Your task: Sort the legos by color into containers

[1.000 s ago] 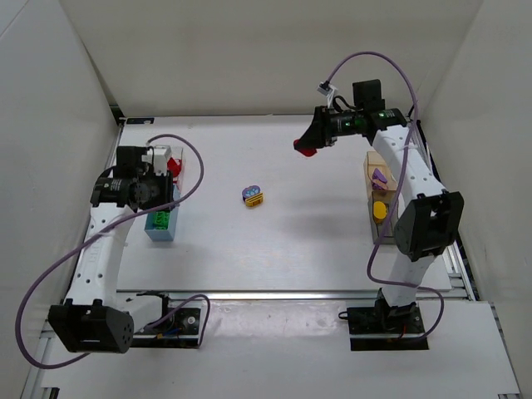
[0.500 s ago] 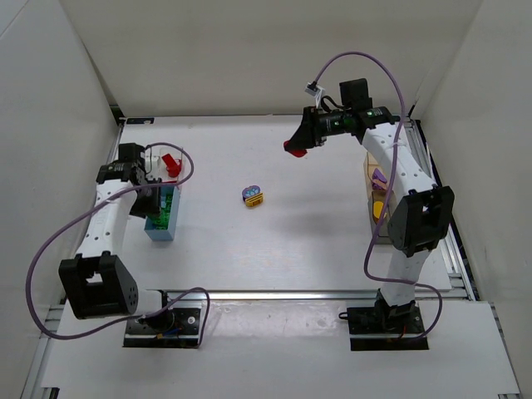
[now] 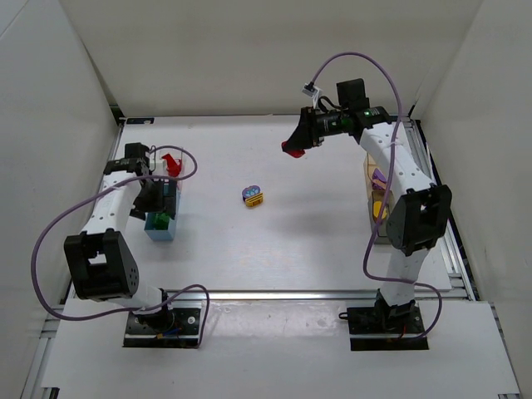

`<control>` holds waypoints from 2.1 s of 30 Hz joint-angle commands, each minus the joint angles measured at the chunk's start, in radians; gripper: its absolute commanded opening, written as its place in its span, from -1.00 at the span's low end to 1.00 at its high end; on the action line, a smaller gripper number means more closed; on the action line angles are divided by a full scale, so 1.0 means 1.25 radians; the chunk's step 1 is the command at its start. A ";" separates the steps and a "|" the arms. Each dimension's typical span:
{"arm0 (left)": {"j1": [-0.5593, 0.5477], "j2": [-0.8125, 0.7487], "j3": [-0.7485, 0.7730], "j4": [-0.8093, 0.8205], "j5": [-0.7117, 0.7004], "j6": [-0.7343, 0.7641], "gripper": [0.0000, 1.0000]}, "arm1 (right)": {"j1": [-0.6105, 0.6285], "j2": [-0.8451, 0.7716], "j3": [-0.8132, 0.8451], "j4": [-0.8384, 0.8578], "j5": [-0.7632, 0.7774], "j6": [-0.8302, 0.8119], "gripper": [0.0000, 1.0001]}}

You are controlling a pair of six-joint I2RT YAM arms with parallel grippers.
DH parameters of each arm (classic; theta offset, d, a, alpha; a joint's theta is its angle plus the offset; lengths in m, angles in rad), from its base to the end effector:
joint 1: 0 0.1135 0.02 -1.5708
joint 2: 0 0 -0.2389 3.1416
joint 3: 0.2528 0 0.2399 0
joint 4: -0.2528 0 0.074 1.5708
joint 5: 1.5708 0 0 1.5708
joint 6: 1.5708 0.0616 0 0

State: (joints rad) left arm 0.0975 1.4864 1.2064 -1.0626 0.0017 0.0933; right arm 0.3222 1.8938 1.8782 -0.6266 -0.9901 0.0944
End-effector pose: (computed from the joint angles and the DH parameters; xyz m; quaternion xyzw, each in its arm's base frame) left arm 0.2691 0.0262 0.2129 -0.0020 0.9935 0.0100 0.1134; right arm 0.3777 0.1804 0.3319 -0.3008 0.7575 0.4971 0.2977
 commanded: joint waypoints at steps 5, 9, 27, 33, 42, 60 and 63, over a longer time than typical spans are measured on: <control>0.018 -0.129 0.056 0.061 0.213 -0.019 0.99 | 0.043 0.041 0.062 0.041 0.009 0.021 -1.00; 0.018 -0.231 0.110 0.101 0.379 -0.029 0.99 | 0.097 0.103 0.139 0.070 0.032 0.053 -1.00; 0.063 -0.361 0.277 -0.031 0.564 -0.043 0.99 | 0.334 0.462 0.382 0.641 0.348 0.390 -1.00; 0.063 -0.326 0.320 -0.094 0.503 -0.049 0.99 | 0.394 0.602 0.487 0.747 0.448 0.409 -1.00; 0.063 -0.355 0.271 -0.078 0.480 -0.069 0.99 | 0.436 0.733 0.582 0.856 0.548 0.357 -1.00; 0.063 -0.335 0.282 -0.103 0.463 -0.053 0.99 | 0.490 0.899 0.671 1.073 0.678 0.246 -0.95; 0.064 -0.333 0.284 -0.102 0.462 -0.054 0.99 | 0.502 0.902 0.667 1.087 0.676 0.225 -0.93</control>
State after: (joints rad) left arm 0.1738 1.0725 1.5452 -1.1831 0.5835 0.0185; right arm 0.9329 3.0188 2.6766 0.6090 -0.1768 0.4332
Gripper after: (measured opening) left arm 0.995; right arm 0.414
